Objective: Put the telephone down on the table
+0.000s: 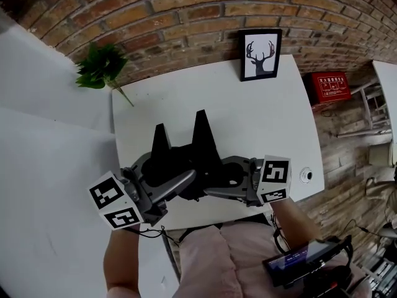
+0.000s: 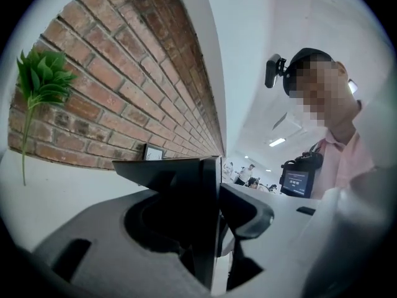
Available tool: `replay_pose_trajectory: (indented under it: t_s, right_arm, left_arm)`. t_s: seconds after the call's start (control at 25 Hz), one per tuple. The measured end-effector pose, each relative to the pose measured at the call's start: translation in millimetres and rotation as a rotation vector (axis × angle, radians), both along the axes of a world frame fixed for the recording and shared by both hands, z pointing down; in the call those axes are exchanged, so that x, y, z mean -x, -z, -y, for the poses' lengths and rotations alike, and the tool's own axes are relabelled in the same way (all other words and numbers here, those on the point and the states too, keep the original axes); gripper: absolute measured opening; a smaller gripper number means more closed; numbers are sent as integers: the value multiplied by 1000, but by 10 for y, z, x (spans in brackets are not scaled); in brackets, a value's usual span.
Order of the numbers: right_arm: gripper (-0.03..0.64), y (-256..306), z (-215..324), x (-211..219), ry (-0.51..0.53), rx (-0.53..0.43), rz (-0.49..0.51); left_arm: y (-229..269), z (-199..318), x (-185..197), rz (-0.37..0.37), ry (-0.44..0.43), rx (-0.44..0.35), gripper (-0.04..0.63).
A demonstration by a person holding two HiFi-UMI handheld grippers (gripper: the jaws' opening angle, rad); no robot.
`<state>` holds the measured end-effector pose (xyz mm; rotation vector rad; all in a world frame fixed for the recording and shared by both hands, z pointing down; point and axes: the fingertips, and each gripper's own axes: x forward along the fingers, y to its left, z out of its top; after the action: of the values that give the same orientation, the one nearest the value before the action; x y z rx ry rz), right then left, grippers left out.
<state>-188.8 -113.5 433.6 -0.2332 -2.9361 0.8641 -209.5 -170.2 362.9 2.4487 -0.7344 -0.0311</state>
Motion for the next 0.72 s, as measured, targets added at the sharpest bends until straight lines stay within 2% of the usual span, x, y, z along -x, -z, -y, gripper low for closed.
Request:
replay_pose_trajectory:
  t_s: [0.24,0.4,0.56,0.72]
  right_arm:
    - [177,-139,23,46,-39,38,-31]
    - [195,-223,58,73,-72,40,-81]
    - [227,-289,111,38,-95,15,-142]
    - [233,-292,170,18,-120,-14,-163]
  left_arm:
    - [-141,25,22,4,-18,32,201]
    - [-197,24,21,3,-60,24,196]
    - [-204,-20,-23,11,-127,-7,188]
    - [-229,15,8,-27,-137,5,179]
